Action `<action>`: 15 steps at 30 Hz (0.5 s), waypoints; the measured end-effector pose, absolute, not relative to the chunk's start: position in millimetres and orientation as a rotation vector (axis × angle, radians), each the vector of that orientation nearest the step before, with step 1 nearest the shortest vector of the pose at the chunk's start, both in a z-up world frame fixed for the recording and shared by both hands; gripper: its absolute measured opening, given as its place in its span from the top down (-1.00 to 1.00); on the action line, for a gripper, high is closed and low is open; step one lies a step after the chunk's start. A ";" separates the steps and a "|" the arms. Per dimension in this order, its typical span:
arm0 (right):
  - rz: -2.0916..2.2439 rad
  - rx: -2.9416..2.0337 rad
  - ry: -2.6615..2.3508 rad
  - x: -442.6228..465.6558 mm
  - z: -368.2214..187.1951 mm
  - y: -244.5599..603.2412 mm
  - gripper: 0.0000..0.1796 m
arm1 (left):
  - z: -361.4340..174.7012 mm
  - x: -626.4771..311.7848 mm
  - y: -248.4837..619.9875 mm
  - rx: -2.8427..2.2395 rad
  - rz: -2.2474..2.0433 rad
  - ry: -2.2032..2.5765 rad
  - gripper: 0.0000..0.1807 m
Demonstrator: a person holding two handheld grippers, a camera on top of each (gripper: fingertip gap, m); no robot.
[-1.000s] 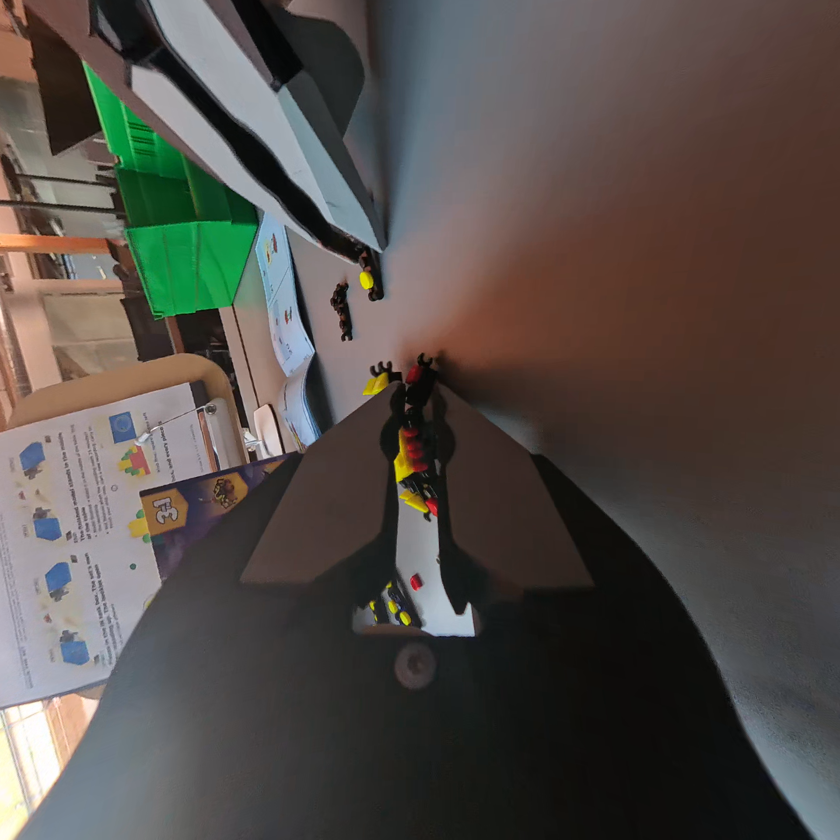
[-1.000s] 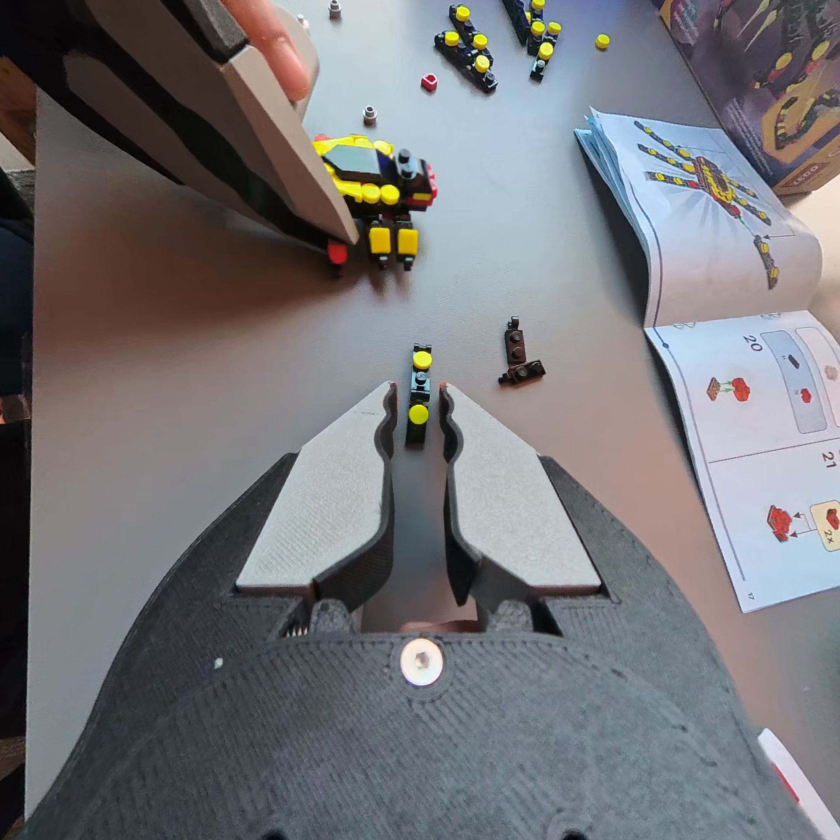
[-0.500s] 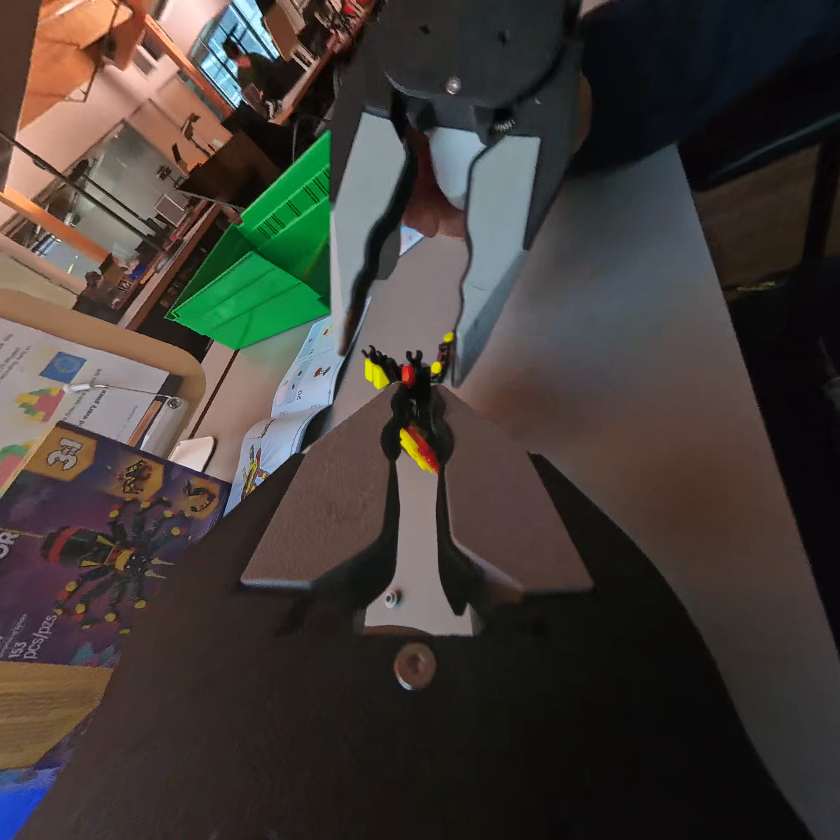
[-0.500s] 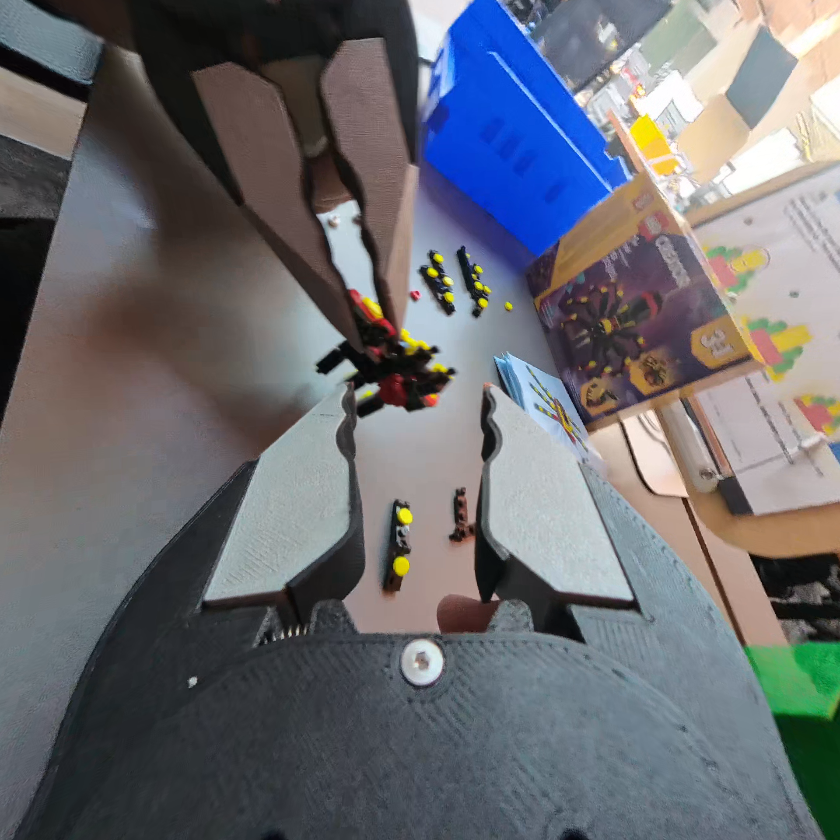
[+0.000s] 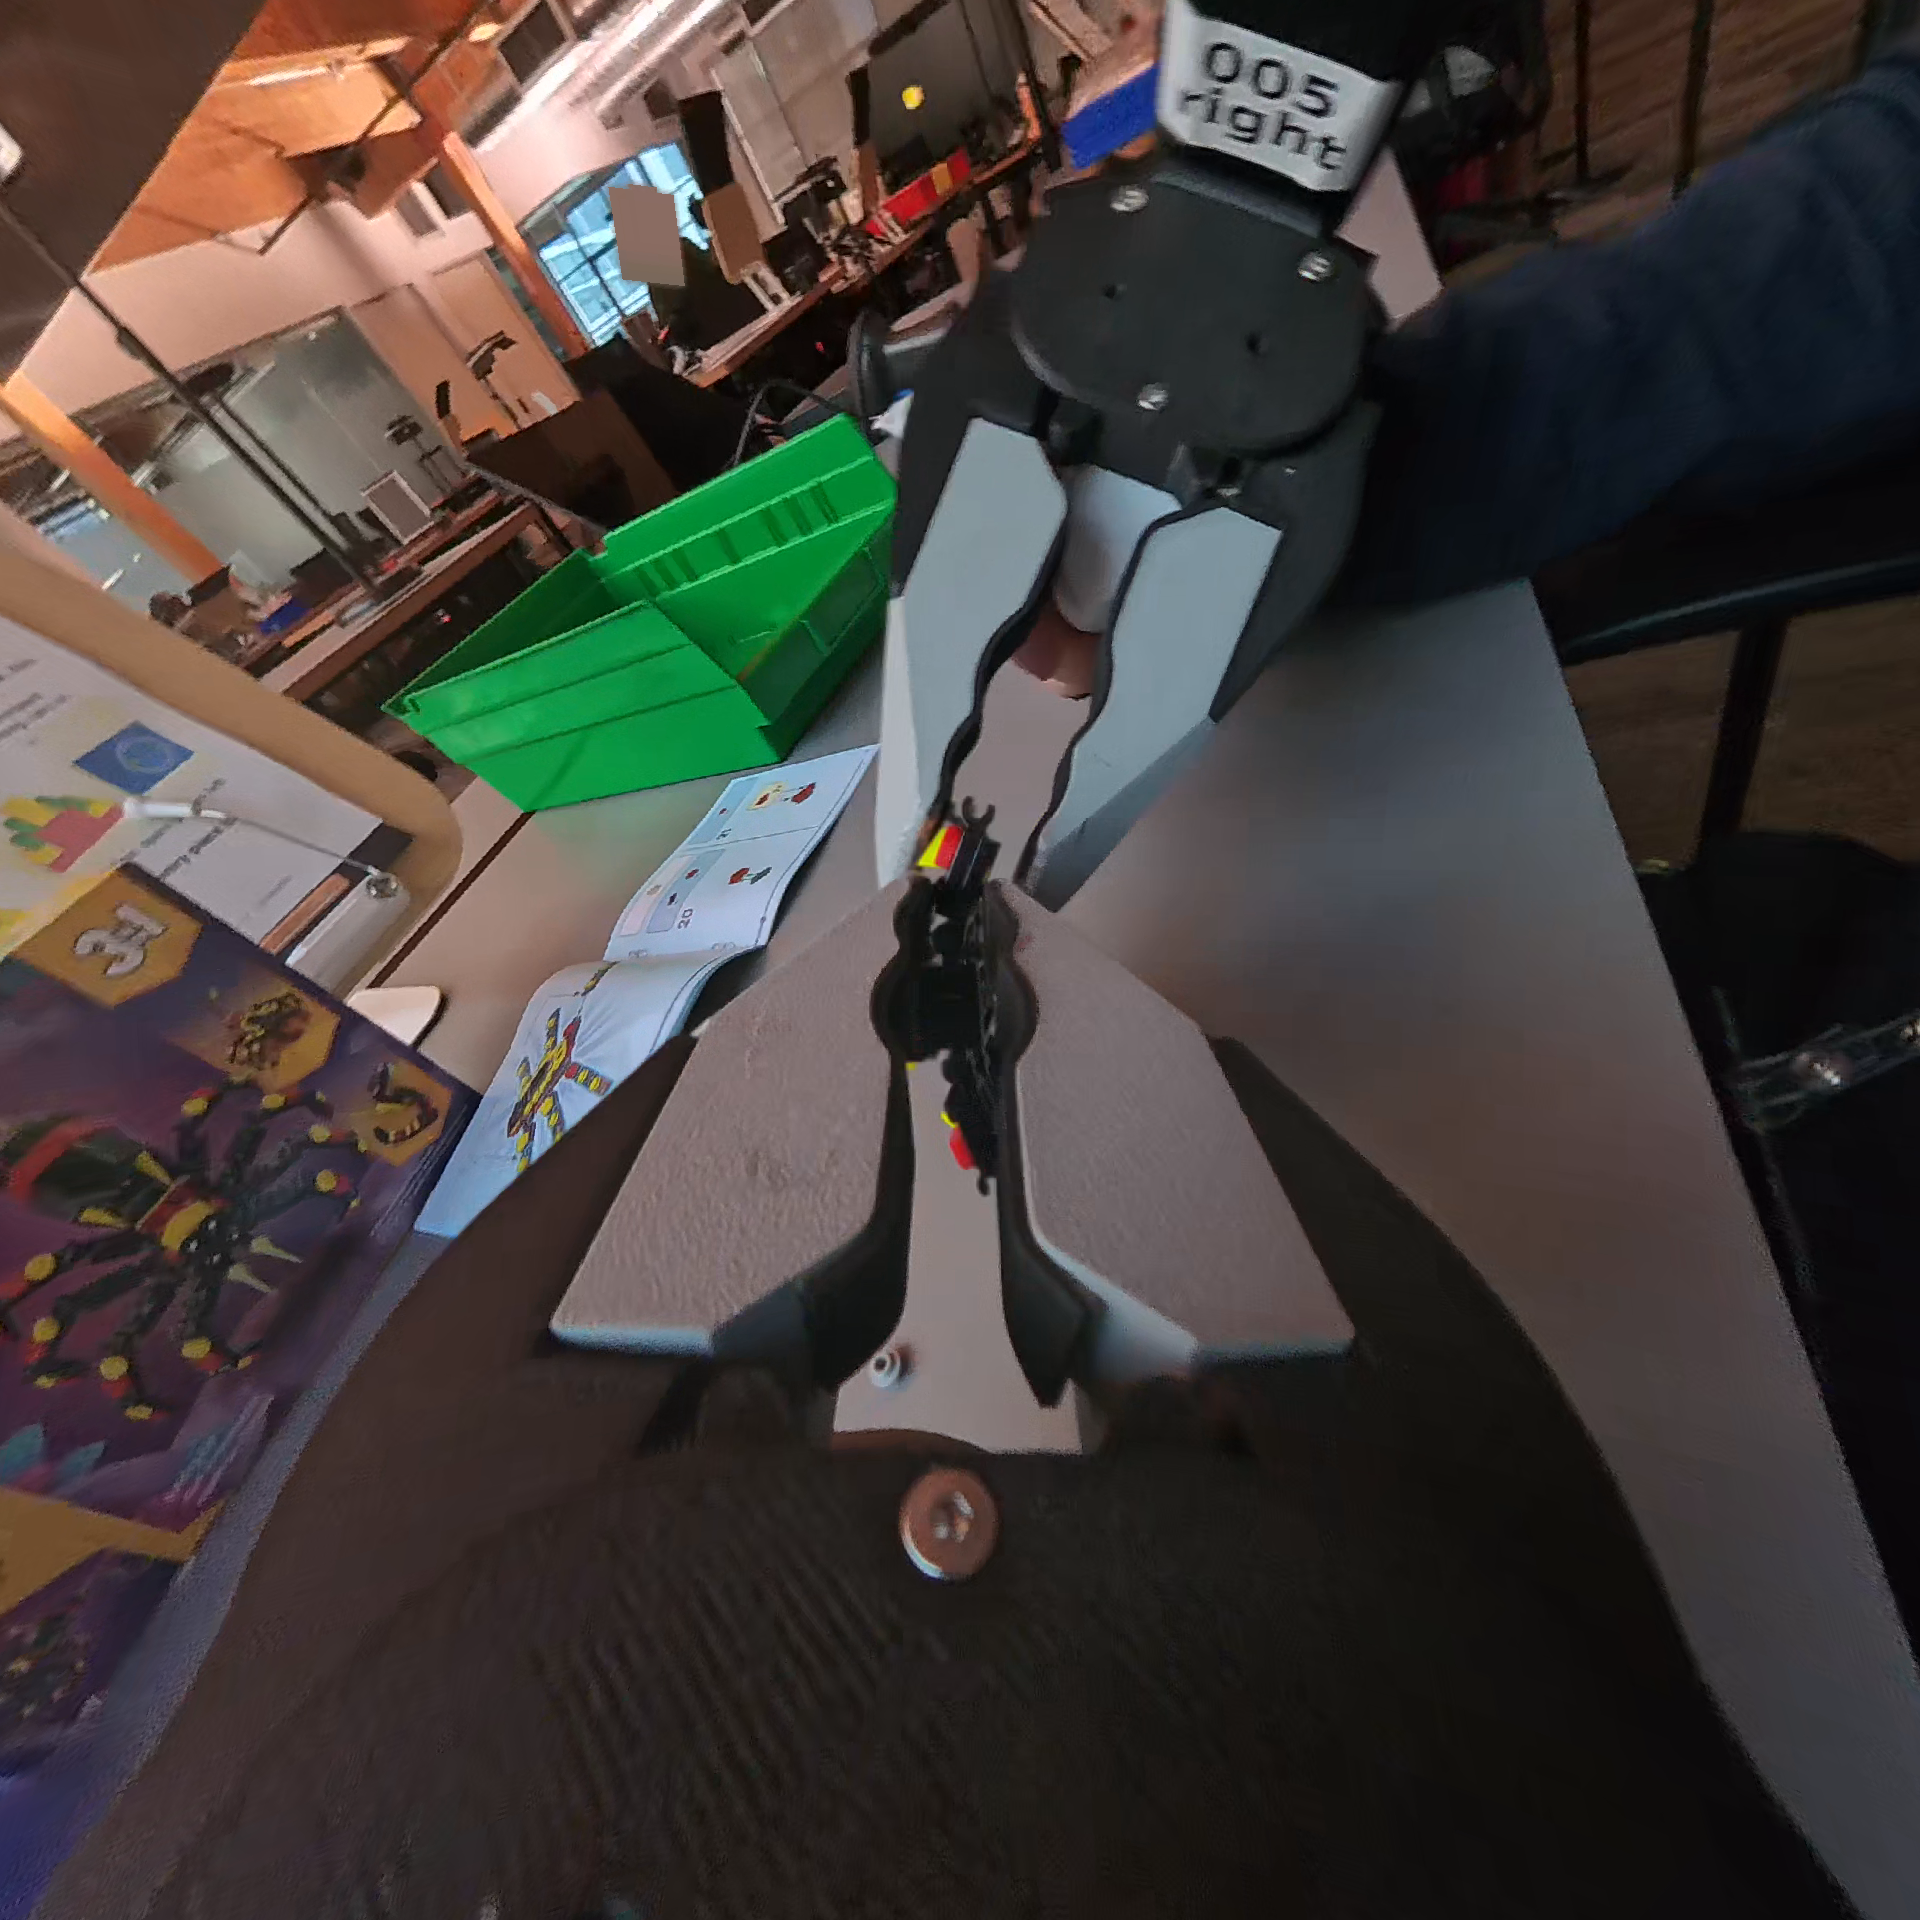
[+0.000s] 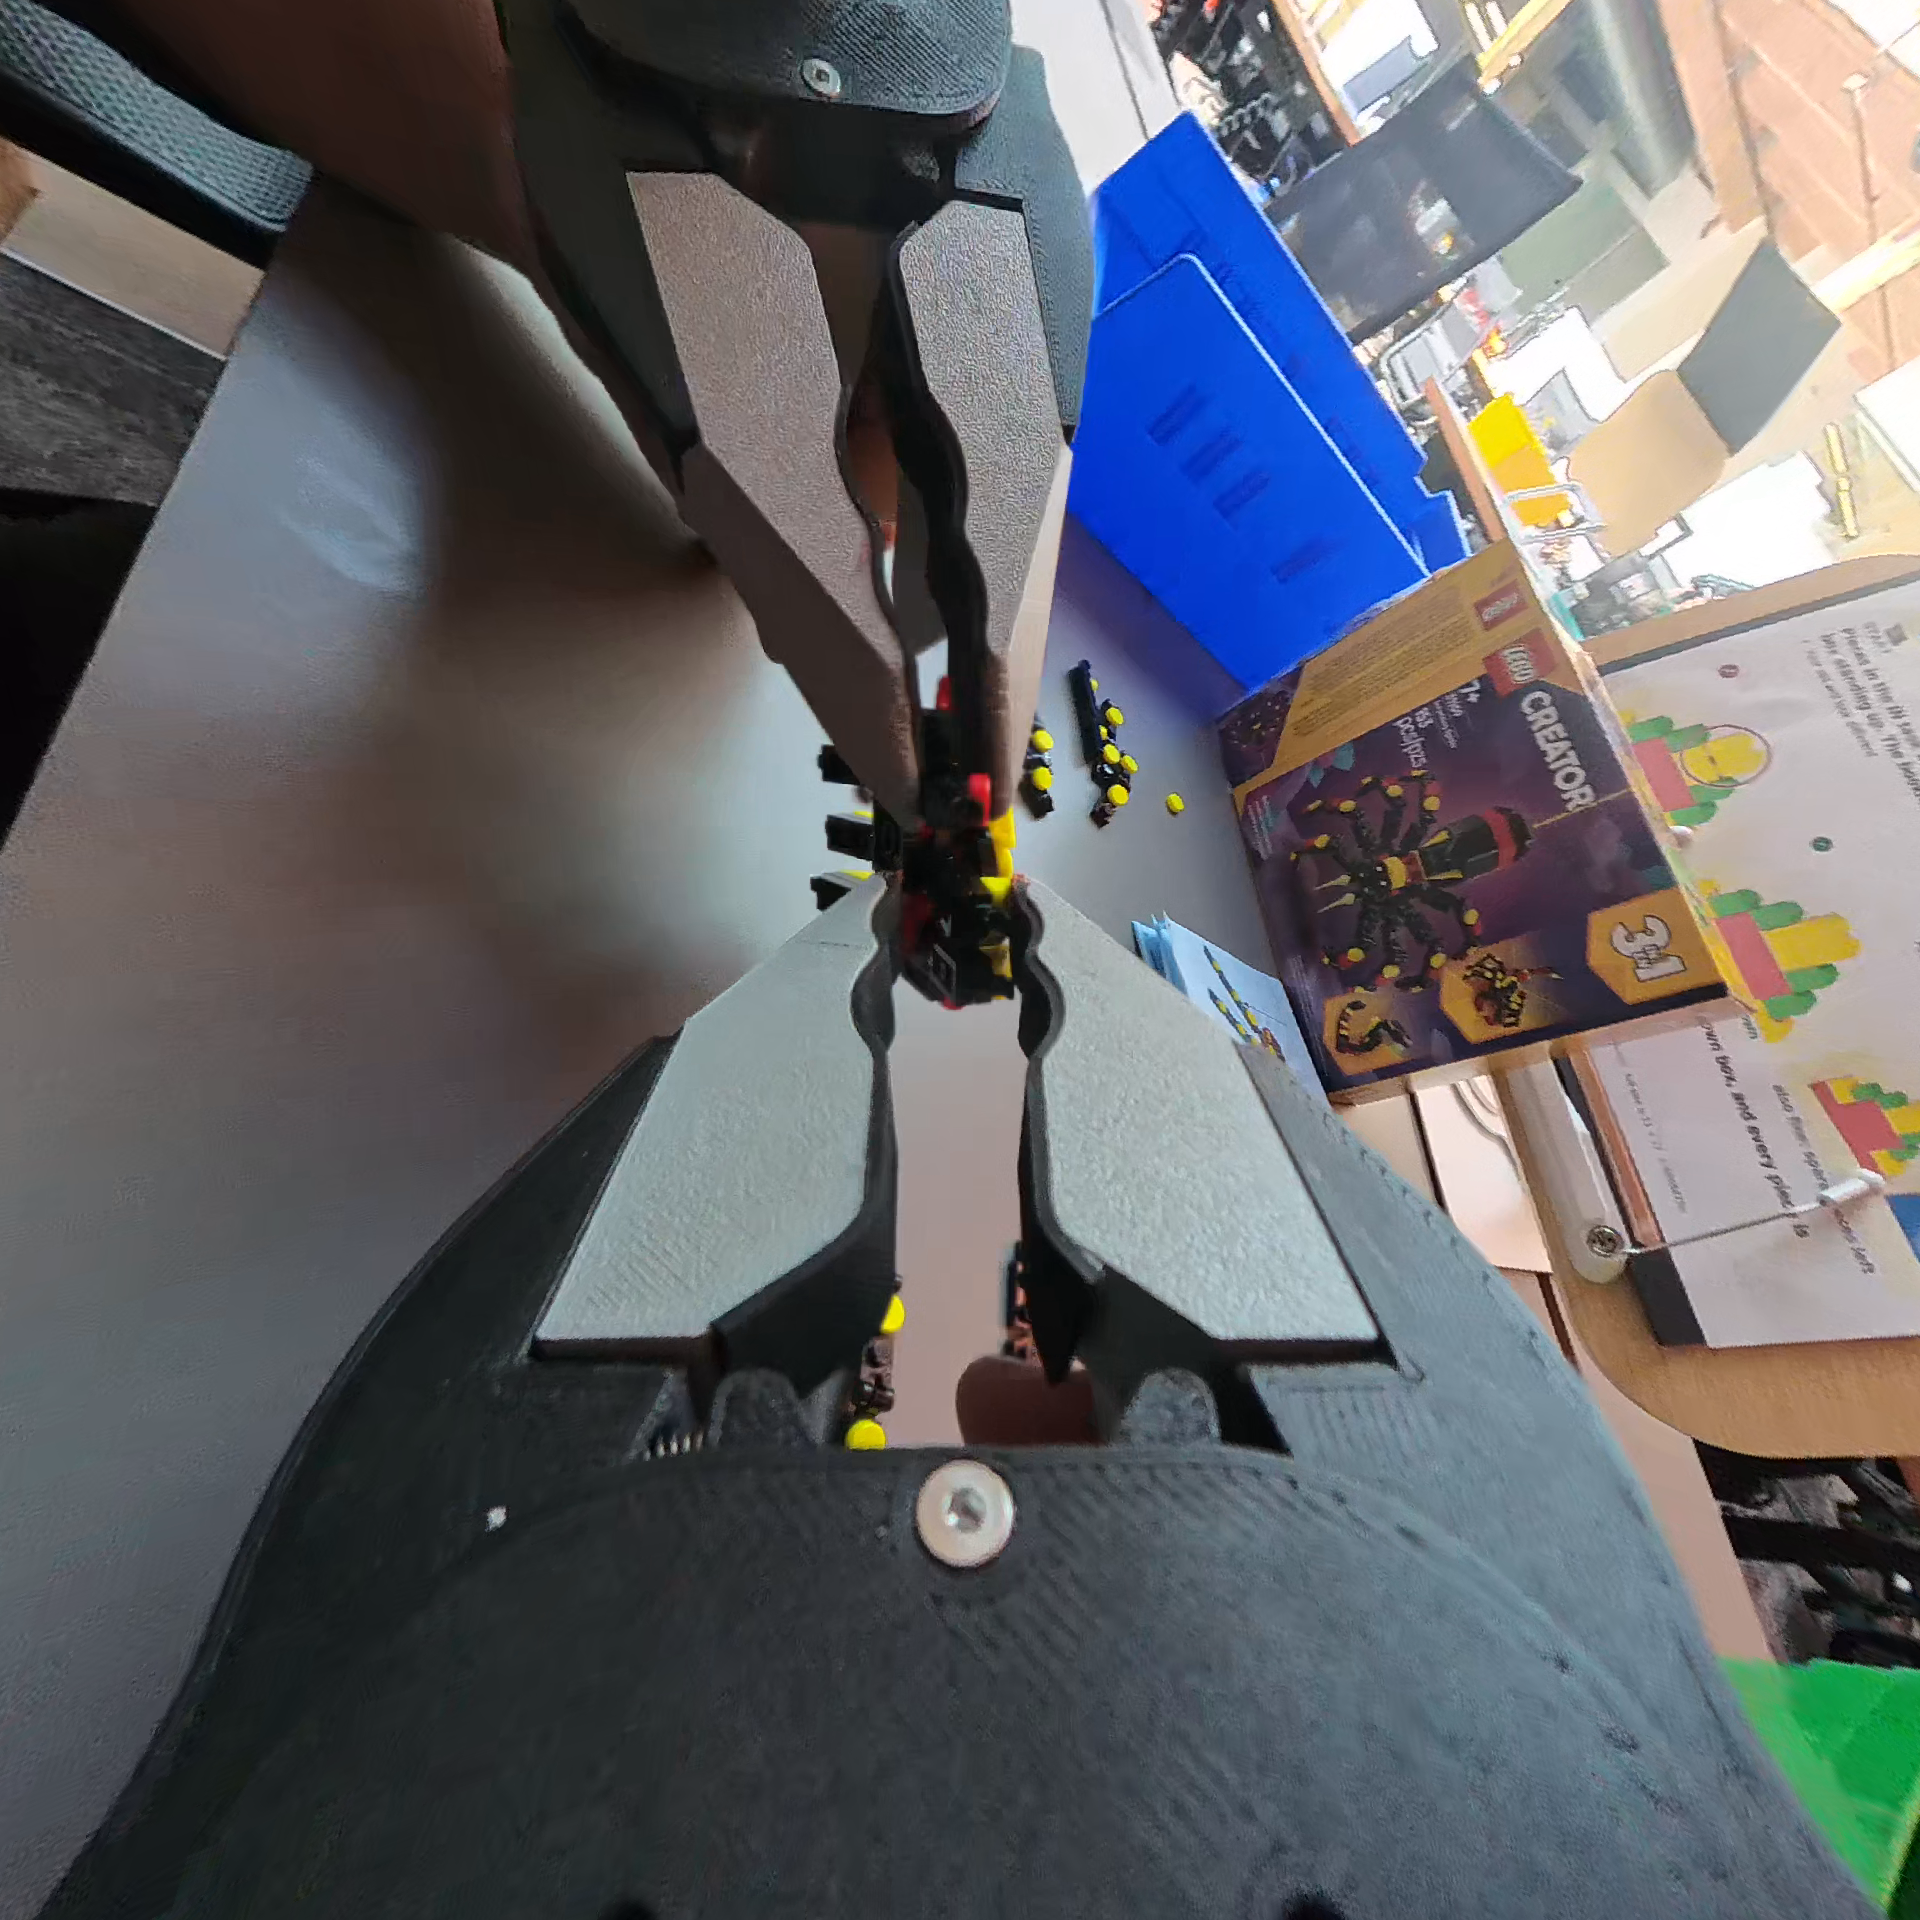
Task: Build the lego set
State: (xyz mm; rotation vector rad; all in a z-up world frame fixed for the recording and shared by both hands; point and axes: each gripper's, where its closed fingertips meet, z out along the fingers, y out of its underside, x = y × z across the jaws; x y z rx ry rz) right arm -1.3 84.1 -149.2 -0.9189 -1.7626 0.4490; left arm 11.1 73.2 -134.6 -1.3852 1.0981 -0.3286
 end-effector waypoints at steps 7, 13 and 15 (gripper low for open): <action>0.379 -0.929 -1.729 0.2 -151.9 91.5 0.86 | -134.2 6.6 85.0 -1.461 -0.311 1.010 0.93; 0.411 -0.941 -1.746 2.2 -156.3 90.9 0.87 | -134.8 8.3 86.1 -1.482 -0.346 1.008 0.88; 0.421 -0.949 -1.749 3.1 -157.8 91.5 0.87 | -135.5 9.3 84.8 -1.482 -0.359 1.020 0.93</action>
